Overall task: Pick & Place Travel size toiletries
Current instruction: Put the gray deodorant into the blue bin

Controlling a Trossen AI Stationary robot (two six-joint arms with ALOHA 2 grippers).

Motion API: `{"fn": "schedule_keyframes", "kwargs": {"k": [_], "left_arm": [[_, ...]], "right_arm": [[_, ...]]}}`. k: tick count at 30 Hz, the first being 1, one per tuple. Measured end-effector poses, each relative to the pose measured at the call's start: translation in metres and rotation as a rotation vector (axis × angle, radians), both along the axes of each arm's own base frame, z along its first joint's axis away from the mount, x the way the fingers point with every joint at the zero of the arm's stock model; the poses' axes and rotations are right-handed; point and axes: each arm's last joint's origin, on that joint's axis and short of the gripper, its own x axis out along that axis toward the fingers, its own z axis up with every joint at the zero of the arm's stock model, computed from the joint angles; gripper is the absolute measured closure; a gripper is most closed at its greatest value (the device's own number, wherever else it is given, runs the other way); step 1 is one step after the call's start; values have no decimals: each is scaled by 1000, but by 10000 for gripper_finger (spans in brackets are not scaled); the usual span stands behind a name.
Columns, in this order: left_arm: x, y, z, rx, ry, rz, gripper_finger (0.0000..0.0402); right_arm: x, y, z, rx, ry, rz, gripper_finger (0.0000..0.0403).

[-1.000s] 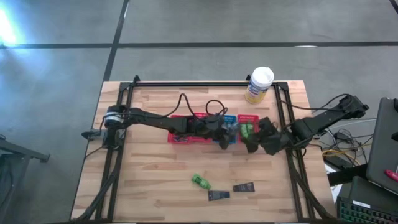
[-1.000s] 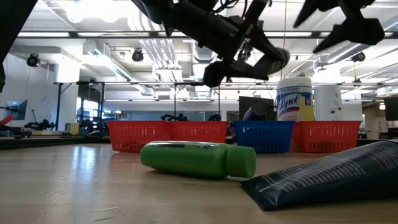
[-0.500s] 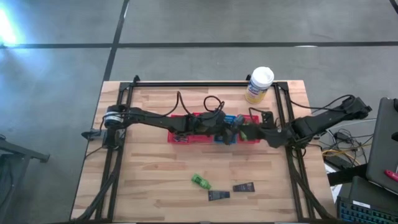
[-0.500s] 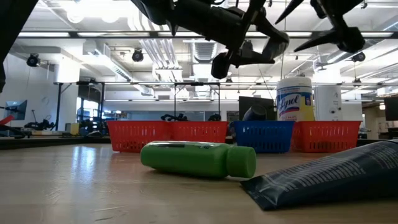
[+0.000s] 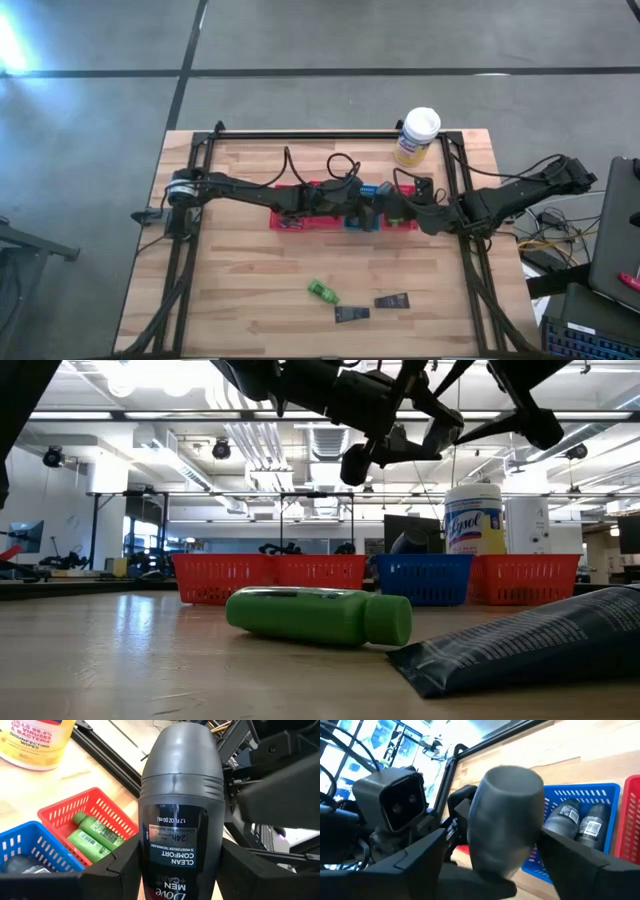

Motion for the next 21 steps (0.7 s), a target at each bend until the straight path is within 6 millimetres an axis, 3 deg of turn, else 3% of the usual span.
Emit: {"fn": "schedule_keyframes", "kwargs": {"k": [6,10,21], "left_arm": [[0,2,0,9,2,5,200],[0,2,0,11,4,-3,200],[0,0,0,23,0,-33,200]], "right_arm": [[0,-2,-1,6,4,-16,181],[1,-4,-2,13,3,-29,197],[3,-5,-2,22,-13,-40,117]]}}
